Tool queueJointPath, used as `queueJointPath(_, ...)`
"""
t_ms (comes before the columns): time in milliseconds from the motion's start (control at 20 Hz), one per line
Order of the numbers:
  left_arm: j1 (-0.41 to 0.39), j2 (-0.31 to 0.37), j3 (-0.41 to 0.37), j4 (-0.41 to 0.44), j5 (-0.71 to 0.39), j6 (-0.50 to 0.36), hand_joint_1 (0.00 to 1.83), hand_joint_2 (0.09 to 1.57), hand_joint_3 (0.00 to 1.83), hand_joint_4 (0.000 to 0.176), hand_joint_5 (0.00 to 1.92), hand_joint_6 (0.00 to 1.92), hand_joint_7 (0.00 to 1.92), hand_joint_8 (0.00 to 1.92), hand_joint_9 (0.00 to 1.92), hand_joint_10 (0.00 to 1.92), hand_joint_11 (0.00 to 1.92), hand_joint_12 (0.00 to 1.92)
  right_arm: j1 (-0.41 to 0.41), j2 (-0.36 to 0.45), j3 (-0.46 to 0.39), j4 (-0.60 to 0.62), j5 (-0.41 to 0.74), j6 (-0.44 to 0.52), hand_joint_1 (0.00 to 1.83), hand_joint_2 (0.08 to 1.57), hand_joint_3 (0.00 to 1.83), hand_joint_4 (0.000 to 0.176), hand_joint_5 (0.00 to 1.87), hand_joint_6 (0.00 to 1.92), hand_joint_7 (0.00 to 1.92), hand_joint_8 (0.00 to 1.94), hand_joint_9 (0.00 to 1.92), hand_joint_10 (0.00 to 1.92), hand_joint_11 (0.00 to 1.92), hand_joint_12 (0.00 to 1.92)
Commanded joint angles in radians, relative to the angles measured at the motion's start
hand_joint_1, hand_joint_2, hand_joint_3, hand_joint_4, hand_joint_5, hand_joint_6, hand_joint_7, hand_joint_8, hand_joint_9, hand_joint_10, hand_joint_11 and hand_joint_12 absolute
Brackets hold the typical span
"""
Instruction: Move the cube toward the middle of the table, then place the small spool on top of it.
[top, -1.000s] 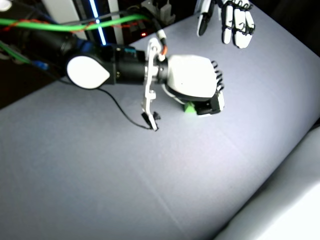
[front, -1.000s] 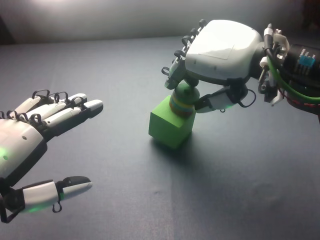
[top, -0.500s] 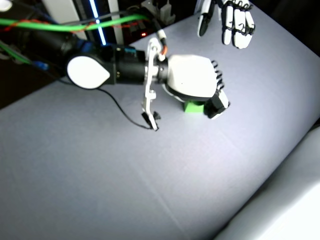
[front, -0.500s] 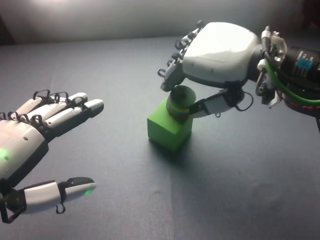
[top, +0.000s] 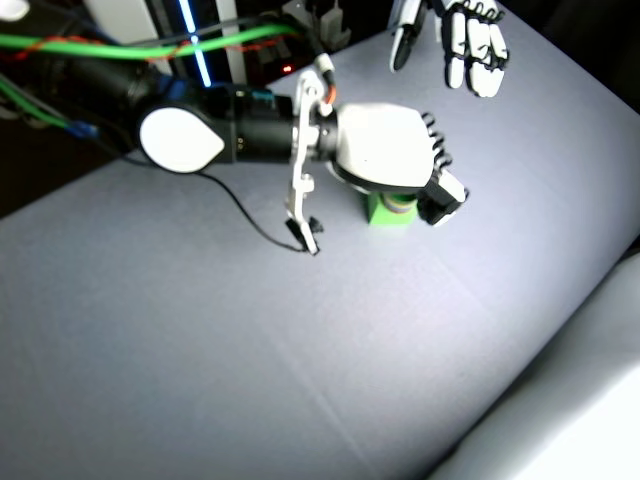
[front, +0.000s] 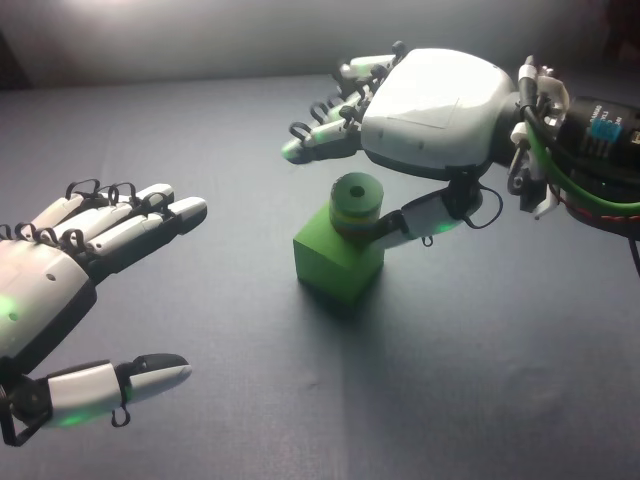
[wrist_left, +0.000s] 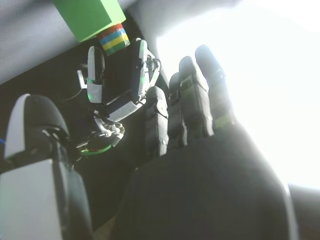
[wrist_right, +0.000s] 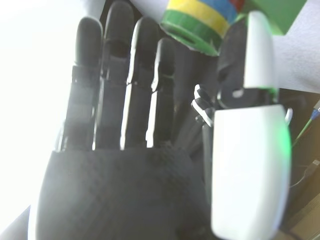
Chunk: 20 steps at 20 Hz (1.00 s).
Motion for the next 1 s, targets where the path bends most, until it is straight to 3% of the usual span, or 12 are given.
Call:
queueJointPath(0, -0.004, -0.002, 0.005, 0.012, -0.126, -0.006, 0.83, 1.04, 0.0, 0.1, 0.23, 0.0, 0.19, 0.0, 0.23, 0.0, 0.0, 0.68, 0.014, 0.0, -0.005, 0.019, 0.109, 0.0, 0.95, 0.84, 0.0, 0.172, 0.08, 0.0, 0.24, 0.0, 0.33, 0.0, 0.0, 0.97)
queueJointPath(150, -0.004, -0.003, 0.004, 0.011, -0.127, -0.007, 0.84, 1.04, 0.0, 0.099, 0.23, 0.0, 0.2, 0.0, 0.23, 0.0, 0.0, 0.7, 0.014, 0.0, -0.005, 0.017, 0.109, 0.0, 0.83, 0.82, 0.0, 0.176, 0.0, 0.0, 0.02, 0.01, 0.09, 0.01, 0.0, 0.5)
queueJointPath(300, -0.004, -0.003, 0.004, 0.01, -0.128, -0.007, 0.81, 1.04, 0.0, 0.114, 0.22, 0.0, 0.2, 0.0, 0.21, 0.0, 0.0, 0.68, 0.014, 0.0, -0.007, 0.018, 0.109, 0.0, 0.76, 0.76, 0.0, 0.176, 0.0, 0.0, 0.0, 0.0, 0.01, 0.0, 0.0, 0.05)
queueJointPath(400, -0.003, -0.002, 0.002, 0.009, -0.132, -0.007, 0.76, 1.06, 0.01, 0.112, 0.19, 0.0, 0.19, 0.0, 0.18, 0.0, 0.0, 0.64, 0.014, 0.016, -0.021, 0.018, 0.112, 0.0, 0.86, 0.8, 0.0, 0.176, 0.0, 0.0, 0.0, 0.0, 0.0, 0.0, 0.0, 0.0)
queueJointPath(550, -0.003, 0.004, -0.002, 0.005, -0.142, -0.006, 0.59, 1.1, 0.01, 0.092, 0.13, 0.0, 0.16, 0.0, 0.14, 0.0, 0.0, 0.57, 0.014, 0.095, -0.074, 0.03, 0.174, 0.0, 0.48, 0.85, 0.02, 0.176, 0.0, 0.0, 0.0, 0.0, 0.0, 0.0, 0.0, 0.0)
queueJointPath(600, -0.002, 0.008, -0.004, 0.002, -0.152, -0.006, 0.55, 1.13, 0.01, 0.084, 0.08, 0.0, 0.15, 0.0, 0.14, 0.0, 0.0, 0.54, 0.014, 0.152, -0.103, 0.056, 0.229, 0.0, 0.62, 0.82, 0.0, 0.176, 0.0, 0.0, 0.0, 0.0, 0.0, 0.0, 0.0, 0.0)
queueJointPath(650, -0.001, 0.013, -0.006, 0.0, -0.168, -0.006, 0.51, 1.13, 0.0, 0.098, 0.05, 0.0, 0.13, 0.0, 0.14, 0.0, 0.0, 0.53, -0.002, 0.199, -0.127, 0.09, 0.287, 0.0, 0.61, 0.84, 0.01, 0.176, 0.0, 0.0, 0.0, 0.0, 0.0, 0.0, 0.0, 0.0)
queueJointPath(700, 0.002, 0.02, -0.009, 0.0, -0.19, -0.008, 0.49, 1.12, 0.0, 0.142, 0.02, 0.0, 0.09, 0.0, 0.13, 0.0, 0.0, 0.53, -0.041, 0.243, -0.154, 0.135, 0.358, 0.0, 0.64, 0.86, 0.01, 0.176, 0.0, 0.0, 0.0, 0.0, 0.0, 0.0, 0.0, 0.0)
queueJointPath(750, 0.005, 0.029, -0.012, 0.003, -0.215, -0.017, 0.44, 1.11, 0.0, 0.142, 0.0, 0.0, 0.09, 0.0, 0.13, 0.0, 0.0, 0.55, -0.09, 0.28, -0.178, 0.187, 0.452, 0.0, 0.72, 0.89, 0.02, 0.176, 0.0, 0.0, 0.0, 0.0, 0.0, 0.0, 0.0, 0.0)
queueJointPath(850, 0.01, 0.049, -0.022, 0.013, -0.271, -0.024, 0.42, 1.11, 0.0, 0.13, 0.0, 0.0, 0.1, 0.0, 0.14, 0.0, 0.0, 0.59, -0.207, 0.354, -0.234, 0.305, 0.642, 0.0, 0.74, 0.91, 0.03, 0.176, 0.0, 0.0, 0.0, 0.0, 0.0, 0.0, 0.0, 0.0)
queueJointPath(900, 0.011, 0.055, -0.024, 0.014, -0.294, -0.025, 0.39, 1.14, 0.0, 0.097, 0.0, 0.0, 0.13, 0.01, 0.16, 0.01, 0.0, 0.64, -0.264, 0.378, -0.259, 0.352, 0.729, 0.0, 0.81, 0.89, 0.0, 0.176, 0.0, 0.0, 0.0, 0.0, 0.0, 0.0, 0.0, 0.0)
queueJointPath(950, 0.012, 0.058, -0.024, 0.013, -0.31, -0.028, 0.4, 1.11, 0.0, 0.078, 0.01, 0.0, 0.16, 0.01, 0.2, 0.01, 0.0, 0.77, -0.308, 0.39, -0.274, 0.384, 0.787, 0.0, 0.81, 0.9, 0.0, 0.176, 0.0, 0.0, 0.0, 0.0, 0.0, 0.0, 0.0, 0.0)
